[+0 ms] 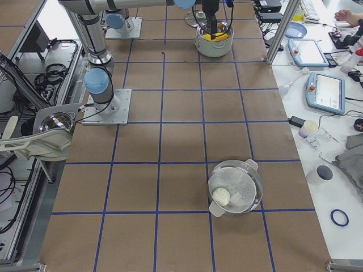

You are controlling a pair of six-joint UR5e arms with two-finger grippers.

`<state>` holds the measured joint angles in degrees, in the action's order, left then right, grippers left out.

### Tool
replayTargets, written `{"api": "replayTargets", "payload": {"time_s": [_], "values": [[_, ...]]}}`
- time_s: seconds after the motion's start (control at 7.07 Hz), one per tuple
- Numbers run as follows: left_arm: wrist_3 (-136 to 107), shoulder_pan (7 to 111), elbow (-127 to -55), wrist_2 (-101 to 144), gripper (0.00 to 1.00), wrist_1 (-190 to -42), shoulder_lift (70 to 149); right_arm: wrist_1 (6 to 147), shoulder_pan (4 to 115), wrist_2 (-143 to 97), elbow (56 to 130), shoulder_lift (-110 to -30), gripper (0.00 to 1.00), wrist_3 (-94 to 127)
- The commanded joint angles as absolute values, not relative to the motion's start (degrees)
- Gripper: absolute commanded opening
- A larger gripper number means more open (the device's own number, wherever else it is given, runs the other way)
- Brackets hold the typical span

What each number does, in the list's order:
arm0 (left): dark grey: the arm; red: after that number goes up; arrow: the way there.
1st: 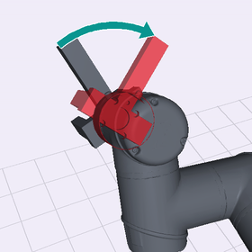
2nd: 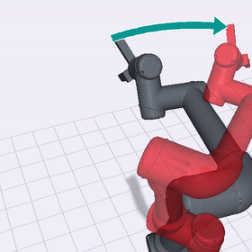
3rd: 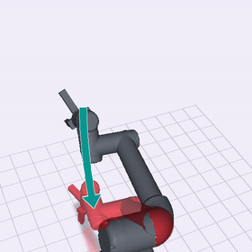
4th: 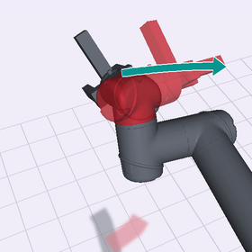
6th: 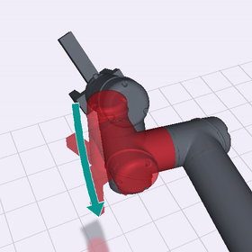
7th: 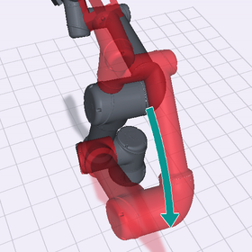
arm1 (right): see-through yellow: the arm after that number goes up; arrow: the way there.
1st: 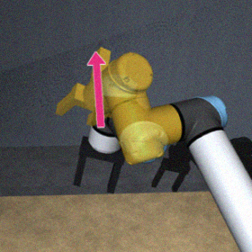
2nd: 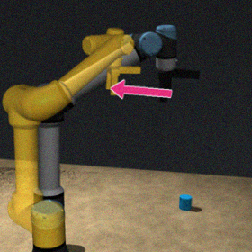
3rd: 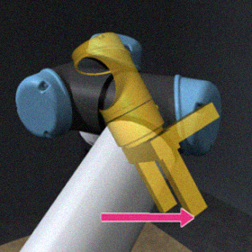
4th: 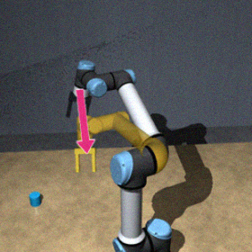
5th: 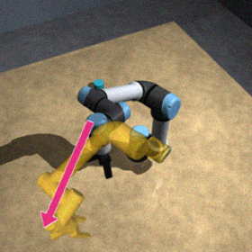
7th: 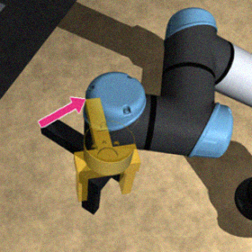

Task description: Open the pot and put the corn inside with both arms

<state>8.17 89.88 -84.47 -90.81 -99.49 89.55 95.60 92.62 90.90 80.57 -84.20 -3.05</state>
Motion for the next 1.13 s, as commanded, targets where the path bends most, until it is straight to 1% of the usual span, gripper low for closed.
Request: {"api": "replayTargets", "payload": {"time_s": [0.0, 0.28, 0.42, 0.99], "values": [[8.2, 89.3, -84.5, -90.7, 1.00, -99.5, 89.6, 96.5, 92.5, 91.0, 80.6, -84.2, 1.00, -3.1], [8.3, 88.5, -84.5, -91.0, 1.00, -99.5, 89.5, 95.7, 92.5, 90.9, 80.6, -84.3, 1.00, -3.1], [8.3, 88.4, -84.6, -90.7, 1.00, -99.5, 89.5, 93.0, 92.5, 90.8, 80.6, -84.4, 1.00, -3.1], [8.3, 88.3, -84.4, -91.0, 1.00, -99.5, 89.5, 93.3, 92.5, 91.0, 80.6, -84.6, 1.00, -2.9]]}}
